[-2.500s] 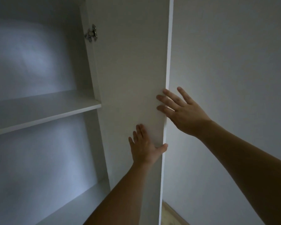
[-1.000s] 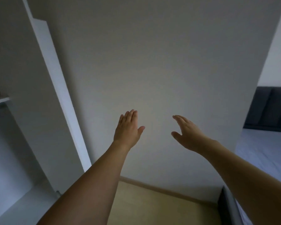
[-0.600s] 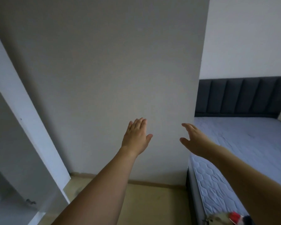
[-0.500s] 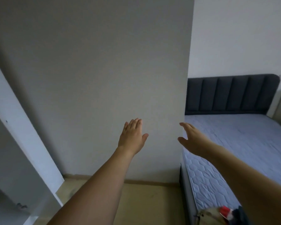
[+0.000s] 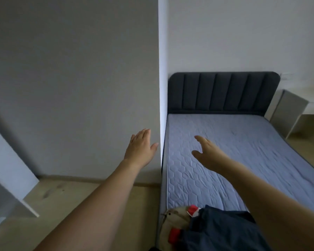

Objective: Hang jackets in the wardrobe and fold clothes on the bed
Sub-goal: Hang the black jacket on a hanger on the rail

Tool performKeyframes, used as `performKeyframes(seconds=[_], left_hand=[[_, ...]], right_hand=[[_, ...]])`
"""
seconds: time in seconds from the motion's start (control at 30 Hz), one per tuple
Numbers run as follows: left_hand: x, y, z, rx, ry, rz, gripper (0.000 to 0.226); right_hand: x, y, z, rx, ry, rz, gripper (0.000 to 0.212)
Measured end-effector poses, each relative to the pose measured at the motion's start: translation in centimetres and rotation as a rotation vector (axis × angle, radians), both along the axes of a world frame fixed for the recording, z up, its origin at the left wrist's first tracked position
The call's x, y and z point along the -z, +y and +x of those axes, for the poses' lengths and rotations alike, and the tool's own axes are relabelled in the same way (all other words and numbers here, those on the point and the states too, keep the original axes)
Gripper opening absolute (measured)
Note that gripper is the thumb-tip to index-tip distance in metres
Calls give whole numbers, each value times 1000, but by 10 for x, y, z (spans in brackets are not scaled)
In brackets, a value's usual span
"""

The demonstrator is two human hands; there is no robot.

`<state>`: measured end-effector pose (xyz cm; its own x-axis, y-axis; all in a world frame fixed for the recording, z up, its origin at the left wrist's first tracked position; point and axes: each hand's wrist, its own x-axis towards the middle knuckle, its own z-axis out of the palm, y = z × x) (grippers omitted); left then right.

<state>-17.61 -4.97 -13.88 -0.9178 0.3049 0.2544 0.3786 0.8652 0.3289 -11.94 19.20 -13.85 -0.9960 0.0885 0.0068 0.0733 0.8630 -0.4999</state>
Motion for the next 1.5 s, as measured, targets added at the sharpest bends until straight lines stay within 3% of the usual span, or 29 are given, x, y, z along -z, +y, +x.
performKeyframes(seconds=[0.2,0.57,0.83,0.97,1.07,1.17,1.27,1.33,1.43,1.5], left_hand=[[66,99,2,74,-104,-85,60],[237,291,47,62,-471,-140,57],[435,422,62,225,-763,-369,57],[532,506,69,366,-790,-373,62],[584,558,71,452,-732,-479,76],[613,593,71,503,-635,-608,83],[620,606,76,534,-600,-681,49],[615,602,81,554,-701,-620,29],[591,586,91,632,-875,-647,41],[570,578,98,715,-984,-810,45]], right_hand=[[76,102,20,108,-83,-60,66],[237,328,67,198,-437,-170,63],[429,443,101,395,-590,-275,57],[534,491,139,515,-725,-262,59],[585,515,165,614,-808,-222,60],[617,527,180,717,-826,-216,71],[632,536,187,779,-870,-173,83],[637,542,191,879,-860,-257,83],[642,551,192,1087,-785,-472,81],[646,552,188,1230,-717,-638,84]])
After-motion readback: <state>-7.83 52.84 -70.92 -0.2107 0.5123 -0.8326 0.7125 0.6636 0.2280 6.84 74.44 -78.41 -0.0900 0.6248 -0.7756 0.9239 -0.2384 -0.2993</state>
